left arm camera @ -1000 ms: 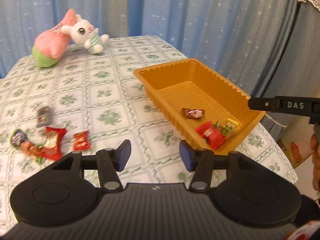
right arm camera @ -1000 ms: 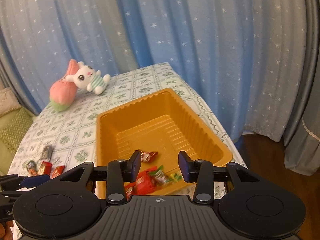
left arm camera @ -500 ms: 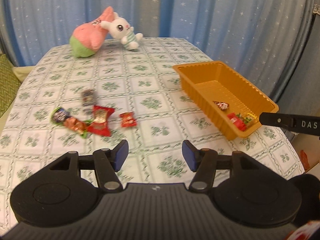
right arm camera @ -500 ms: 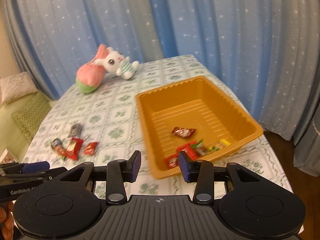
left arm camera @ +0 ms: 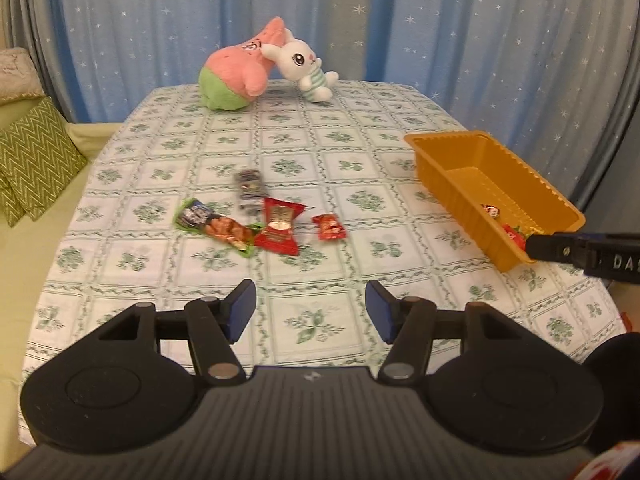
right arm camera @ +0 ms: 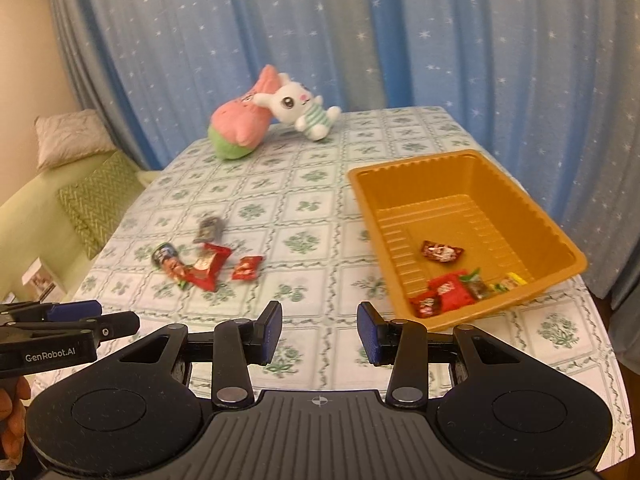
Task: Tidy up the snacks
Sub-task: 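Move both tools back over the remaining snacks on the table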
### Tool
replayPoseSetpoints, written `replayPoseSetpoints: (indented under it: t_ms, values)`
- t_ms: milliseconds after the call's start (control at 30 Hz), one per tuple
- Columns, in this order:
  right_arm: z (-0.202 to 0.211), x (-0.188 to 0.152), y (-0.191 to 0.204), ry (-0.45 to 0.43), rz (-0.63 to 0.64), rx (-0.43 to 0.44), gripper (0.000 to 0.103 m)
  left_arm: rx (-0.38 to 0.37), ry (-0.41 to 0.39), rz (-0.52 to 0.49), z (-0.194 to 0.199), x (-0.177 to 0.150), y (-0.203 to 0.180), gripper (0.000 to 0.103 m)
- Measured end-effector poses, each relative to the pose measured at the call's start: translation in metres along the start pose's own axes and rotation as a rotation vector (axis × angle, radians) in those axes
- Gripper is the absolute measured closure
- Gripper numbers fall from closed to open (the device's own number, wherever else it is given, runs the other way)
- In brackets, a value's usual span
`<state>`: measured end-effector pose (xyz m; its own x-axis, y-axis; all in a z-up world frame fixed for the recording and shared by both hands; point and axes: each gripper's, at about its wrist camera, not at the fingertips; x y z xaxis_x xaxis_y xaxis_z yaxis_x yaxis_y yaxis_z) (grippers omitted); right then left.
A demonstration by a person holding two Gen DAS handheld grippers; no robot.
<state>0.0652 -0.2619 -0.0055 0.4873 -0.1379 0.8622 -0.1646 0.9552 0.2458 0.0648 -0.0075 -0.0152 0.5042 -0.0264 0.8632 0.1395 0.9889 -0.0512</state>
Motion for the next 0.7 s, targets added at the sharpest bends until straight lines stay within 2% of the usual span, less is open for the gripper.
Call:
replayPoseSetpoints:
  t_ms: [400,700]
  values:
    - [-0.022,0.000,0.027,0.016,0.033,0.039,0.061,0.028,0.000,0.020,-0.008,0.003,0.026,0.046]
    - [-0.062,-0.003,0.043,0.028,0.058,0.055,0.061,0.030,0.013,0.001,-0.037,0.008,0.038,0.046]
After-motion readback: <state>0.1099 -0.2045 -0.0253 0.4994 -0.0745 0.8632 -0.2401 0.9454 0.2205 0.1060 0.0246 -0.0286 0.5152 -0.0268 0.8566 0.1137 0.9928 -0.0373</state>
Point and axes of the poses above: each gripper's, at about its wrist camera, not at the fingertips, and z roughly against the way its jaws point, y to its left, x to its top, and after that the axes turned 14 degrees about -y, right-handed
